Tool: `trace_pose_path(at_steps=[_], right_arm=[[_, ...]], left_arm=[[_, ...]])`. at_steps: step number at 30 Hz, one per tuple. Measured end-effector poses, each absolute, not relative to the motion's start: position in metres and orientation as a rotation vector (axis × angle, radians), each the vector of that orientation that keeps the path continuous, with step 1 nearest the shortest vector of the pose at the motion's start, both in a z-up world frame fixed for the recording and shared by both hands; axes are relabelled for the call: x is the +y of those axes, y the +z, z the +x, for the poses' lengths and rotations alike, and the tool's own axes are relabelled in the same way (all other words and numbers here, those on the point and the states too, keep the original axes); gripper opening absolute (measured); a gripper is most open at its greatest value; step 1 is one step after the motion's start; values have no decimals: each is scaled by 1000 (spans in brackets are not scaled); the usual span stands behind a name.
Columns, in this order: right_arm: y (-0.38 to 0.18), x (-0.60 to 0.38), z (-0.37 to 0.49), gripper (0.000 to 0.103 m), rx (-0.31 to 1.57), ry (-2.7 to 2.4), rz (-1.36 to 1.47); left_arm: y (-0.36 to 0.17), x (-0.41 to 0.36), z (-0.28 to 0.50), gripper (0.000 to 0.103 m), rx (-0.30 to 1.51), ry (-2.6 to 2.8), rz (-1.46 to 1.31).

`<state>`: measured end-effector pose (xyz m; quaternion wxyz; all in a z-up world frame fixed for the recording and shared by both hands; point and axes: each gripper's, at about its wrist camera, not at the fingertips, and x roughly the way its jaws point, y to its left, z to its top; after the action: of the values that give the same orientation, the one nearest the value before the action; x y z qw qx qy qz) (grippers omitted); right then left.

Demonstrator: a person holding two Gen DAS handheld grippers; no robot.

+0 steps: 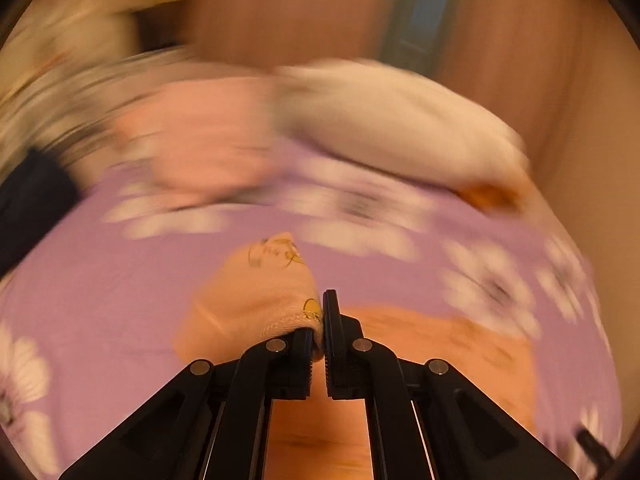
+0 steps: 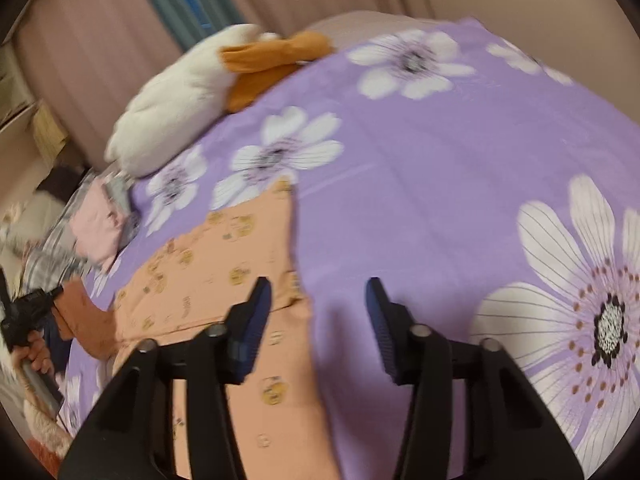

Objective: Fold small clothes

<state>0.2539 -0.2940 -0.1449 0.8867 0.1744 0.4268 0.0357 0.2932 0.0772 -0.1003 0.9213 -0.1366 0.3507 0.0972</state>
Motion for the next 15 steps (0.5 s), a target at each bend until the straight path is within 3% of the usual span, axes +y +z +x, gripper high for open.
trace_pose_path(at_steps=[4, 7, 9, 13, 15], right_arm=[[-154, -307, 259, 32, 907, -3, 335], [-153, -312, 258, 32, 908, 14, 370], [-151, -314, 257, 34, 908, 53, 405], [-154, -312, 258, 34, 918, 51, 401], [-158, -312, 259, 37, 940, 56, 433]], left_arm=[[-140, -48, 327, 3, 823, 90, -105], [-189, -100, 344, 3, 1000, 20, -29], [-214, -111, 350, 3, 1110, 47, 63], [-192, -84, 326, 6, 1081, 29, 72], [-167, -58, 306, 17, 1058, -19, -23]])
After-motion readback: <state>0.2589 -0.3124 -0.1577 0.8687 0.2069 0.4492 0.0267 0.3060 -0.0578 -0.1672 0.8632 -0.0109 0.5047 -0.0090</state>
